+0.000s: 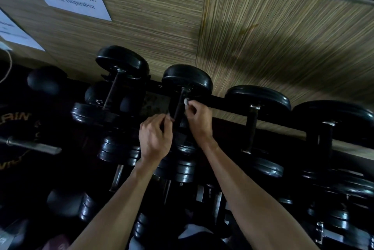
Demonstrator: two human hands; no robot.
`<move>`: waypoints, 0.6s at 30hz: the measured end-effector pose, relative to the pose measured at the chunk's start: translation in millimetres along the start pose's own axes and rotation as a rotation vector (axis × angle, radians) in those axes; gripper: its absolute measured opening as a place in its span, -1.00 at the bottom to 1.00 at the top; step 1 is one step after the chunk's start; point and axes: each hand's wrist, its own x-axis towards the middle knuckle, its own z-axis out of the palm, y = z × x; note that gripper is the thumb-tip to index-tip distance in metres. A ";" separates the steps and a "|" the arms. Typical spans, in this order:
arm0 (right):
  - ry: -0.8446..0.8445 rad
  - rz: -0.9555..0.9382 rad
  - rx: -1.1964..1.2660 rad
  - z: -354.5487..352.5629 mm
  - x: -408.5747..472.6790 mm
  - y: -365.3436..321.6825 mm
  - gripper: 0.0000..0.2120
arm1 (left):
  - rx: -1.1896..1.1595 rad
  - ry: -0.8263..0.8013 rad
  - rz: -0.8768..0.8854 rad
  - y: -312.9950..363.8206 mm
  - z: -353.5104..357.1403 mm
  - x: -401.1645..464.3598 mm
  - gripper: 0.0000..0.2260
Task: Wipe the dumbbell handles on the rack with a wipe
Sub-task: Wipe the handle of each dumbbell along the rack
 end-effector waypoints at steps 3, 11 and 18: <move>-0.179 -0.003 0.037 -6.6 -13.1 9.1 -0.77 | -0.004 0.014 -0.022 1.5 0.7 0.4 -0.68; 0.056 -0.064 -0.038 2.3 27.0 3.4 -0.95 | 0.006 0.007 -0.056 -3.8 3.3 0.7 -0.65; -0.313 0.049 0.105 -9.8 -16.5 18.8 -0.95 | -0.064 0.078 -0.089 -3.1 5.4 -3.6 -0.71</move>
